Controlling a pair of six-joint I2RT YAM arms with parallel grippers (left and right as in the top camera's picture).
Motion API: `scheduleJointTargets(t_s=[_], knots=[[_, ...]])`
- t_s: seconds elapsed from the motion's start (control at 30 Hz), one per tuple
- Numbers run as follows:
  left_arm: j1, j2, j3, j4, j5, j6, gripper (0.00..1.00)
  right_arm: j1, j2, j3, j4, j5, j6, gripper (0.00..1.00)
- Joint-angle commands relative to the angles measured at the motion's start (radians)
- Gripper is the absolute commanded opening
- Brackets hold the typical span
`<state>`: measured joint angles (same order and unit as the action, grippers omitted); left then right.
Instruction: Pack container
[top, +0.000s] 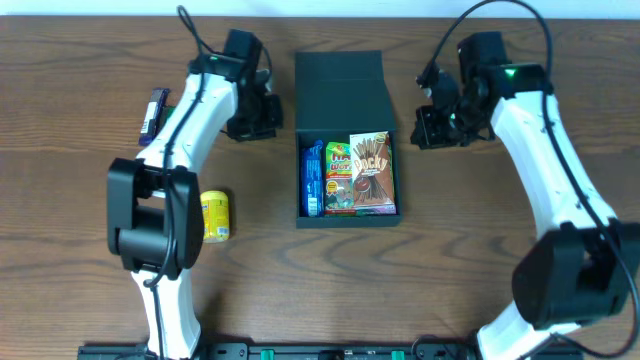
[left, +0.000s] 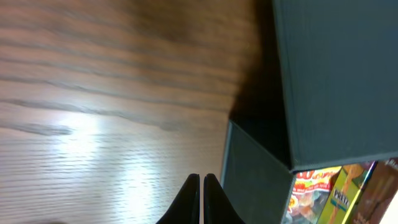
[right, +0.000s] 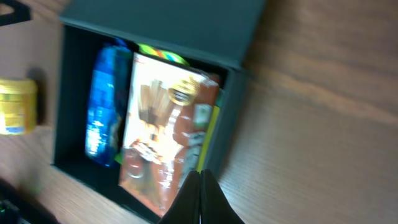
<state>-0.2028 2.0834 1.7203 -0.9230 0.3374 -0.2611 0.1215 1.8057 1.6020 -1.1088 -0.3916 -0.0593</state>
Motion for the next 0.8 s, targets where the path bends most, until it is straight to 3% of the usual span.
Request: scheduleJointTargets(t_s=[0.0,0.23,0.77], knots=[[0.024,-0.056,-0.001,0.009,-0.008,0.014,0.06,0.059,0.003,0.004,0.018,-0.046,-0.017,0.02],[0.026,-0.056,-0.001,0.014,-0.008,0.014,0.06,0.157,0.103,0.000,0.077,-0.039,-0.016,0.02],[0.026,-0.056,-0.001,0.016,-0.009,0.030,0.06,0.158,0.222,-0.001,0.072,0.078,0.044,0.02]])
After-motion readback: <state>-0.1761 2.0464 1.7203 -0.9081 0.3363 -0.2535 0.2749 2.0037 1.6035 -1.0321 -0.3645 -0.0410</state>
